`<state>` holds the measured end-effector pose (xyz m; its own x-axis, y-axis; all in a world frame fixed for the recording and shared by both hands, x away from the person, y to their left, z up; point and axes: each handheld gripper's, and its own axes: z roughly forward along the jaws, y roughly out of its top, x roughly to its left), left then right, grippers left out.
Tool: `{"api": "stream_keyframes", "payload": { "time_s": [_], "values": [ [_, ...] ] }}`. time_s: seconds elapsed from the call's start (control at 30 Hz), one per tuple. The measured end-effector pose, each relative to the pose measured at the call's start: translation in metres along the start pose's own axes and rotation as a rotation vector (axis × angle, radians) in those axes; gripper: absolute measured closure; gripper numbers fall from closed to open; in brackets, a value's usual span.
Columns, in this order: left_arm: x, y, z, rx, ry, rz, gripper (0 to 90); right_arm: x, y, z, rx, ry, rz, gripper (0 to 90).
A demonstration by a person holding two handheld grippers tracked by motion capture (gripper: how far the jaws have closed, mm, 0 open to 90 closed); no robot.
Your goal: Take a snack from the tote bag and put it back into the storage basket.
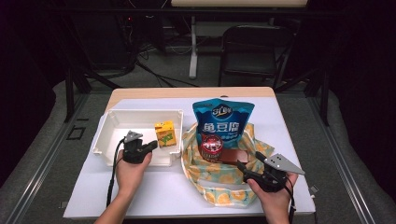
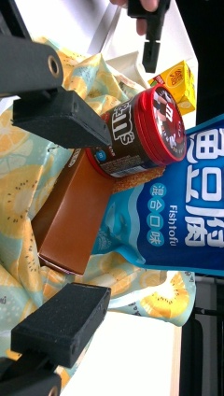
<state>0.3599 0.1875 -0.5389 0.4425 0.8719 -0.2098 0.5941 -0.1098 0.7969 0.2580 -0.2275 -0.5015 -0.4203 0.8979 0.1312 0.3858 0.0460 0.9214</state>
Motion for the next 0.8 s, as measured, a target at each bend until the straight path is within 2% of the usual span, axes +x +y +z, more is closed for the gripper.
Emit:
{"api": "stream_keyframes", "payload": {
  "time_s": [0.03,0.1,0.13,0.17,0.23,0.27,0.3,0.37,0.43,0.5,0.57,0.67,0.77,0.8],
  "values": [
    [-0.003,-0.001,0.002,0.014,0.010,0.022,89.8,0.000,0.000,0.000,-0.001,0.000,0.004,22.4],
    [-0.007,0.000,0.006,0.029,-0.001,0.025,89.8,0.002,0.001,0.001,-0.001,0.003,0.004,22.5],
    [-0.009,0.002,0.009,0.034,0.006,0.054,89.7,0.003,0.001,0.001,0.003,0.003,-0.002,22.5],
    [-0.010,0.003,0.011,0.047,0.010,0.064,89.7,0.004,0.001,0.001,0.003,0.005,-0.009,22.5],
    [-0.011,0.006,0.018,0.057,0.015,0.064,89.7,0.006,0.001,0.001,0.003,0.005,-0.014,22.5],
    [-0.010,0.008,0.021,0.067,0.008,0.057,89.8,0.006,0.000,0.002,0.003,0.006,-0.015,22.5],
    [-0.009,0.011,0.025,0.076,-0.018,0.044,89.9,0.006,0.000,0.002,0.006,0.007,-0.014,22.6],
    [-0.010,0.013,0.031,0.089,-0.030,0.034,89.9,0.005,0.000,0.003,0.010,0.005,-0.014,22.6],
    [-0.012,0.016,0.037,0.113,0.016,0.077,89.9,0.004,-0.001,0.004,0.011,0.008,-0.012,22.6],
    [-0.013,0.019,0.042,0.115,0.044,0.088,89.5,0.004,-0.001,0.003,0.009,0.007,-0.009,22.6],
    [-0.012,0.022,0.046,0.115,0.028,0.076,89.4,0.003,-0.001,0.003,0.011,0.006,-0.010,22.7],
    [-0.012,0.027,0.051,0.123,0.033,0.088,89.7,0.003,-0.001,0.002,0.012,0.006,-0.009,22.7],
    [-0.012,0.032,0.055,0.087,0.068,0.160,87.6,0.003,-0.002,0.003,0.009,0.007,-0.005,22.8],
    [-0.011,0.034,0.056,0.092,0.076,0.149,85.1,0.004,-0.002,0.003,0.009,0.005,-0.006,22.9]
  ]
}}
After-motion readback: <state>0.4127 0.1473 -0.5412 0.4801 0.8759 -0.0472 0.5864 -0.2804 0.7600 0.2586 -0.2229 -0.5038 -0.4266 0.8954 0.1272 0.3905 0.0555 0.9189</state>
